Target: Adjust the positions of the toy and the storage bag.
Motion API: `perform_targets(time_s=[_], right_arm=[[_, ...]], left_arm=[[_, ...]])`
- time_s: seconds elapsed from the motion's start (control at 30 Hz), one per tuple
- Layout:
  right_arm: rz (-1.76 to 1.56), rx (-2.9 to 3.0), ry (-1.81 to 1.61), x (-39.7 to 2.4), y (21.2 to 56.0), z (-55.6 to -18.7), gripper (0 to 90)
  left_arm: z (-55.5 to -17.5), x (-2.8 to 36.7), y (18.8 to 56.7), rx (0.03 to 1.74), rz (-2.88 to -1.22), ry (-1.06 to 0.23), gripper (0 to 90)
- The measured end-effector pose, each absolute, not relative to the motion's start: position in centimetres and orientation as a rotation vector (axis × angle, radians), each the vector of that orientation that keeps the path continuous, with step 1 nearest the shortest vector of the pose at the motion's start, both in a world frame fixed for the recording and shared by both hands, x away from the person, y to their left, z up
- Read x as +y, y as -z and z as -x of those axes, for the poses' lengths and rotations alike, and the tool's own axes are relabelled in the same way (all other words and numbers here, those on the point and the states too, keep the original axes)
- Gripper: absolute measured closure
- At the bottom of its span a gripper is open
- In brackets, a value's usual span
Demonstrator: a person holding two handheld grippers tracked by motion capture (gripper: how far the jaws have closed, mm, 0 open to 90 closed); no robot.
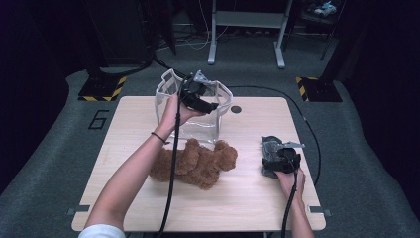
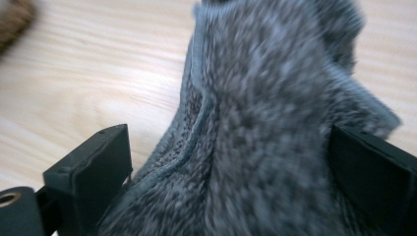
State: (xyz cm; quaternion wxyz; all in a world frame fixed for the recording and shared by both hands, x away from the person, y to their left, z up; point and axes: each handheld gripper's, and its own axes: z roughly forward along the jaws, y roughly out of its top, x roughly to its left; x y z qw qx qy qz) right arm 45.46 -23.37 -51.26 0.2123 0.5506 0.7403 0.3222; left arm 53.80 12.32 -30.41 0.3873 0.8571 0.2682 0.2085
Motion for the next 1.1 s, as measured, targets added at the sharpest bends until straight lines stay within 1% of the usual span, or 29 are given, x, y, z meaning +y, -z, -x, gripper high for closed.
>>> perform_targets(time_s=[0.13,0.27,0.4,0.67,0.9,1.1], right_arm=[[-1.475,2.075,-0.949,-22.5,49.3,-44.9,4.2],[-1.397,2.127,-0.986,-21.1,48.0,-44.8,4.9],[-1.346,2.174,-1.017,-19.6,47.2,-45.1,5.6],[-1.304,2.219,-1.081,-17.9,46.5,-45.8,6.5],[-1.269,2.277,-1.120,-16.1,46.5,-46.4,7.3],[-1.237,2.335,-1.148,-14.7,46.5,-47.5,8.5]], left_arm=[[-51.7,15.0,30.0,0.691,-2.167,-0.543,21.1],[-49.5,17.7,30.5,0.721,-2.149,-0.556,19.3],[-47.8,20.4,32.0,0.759,-2.150,-0.549,18.3],[-45.3,25.6,35.5,0.889,-2.096,-0.506,17.6],[-43.1,28.0,38.9,0.960,-2.087,-0.451,18.2],[-41.4,28.8,40.5,0.981,-2.089,-0.422,18.3]])
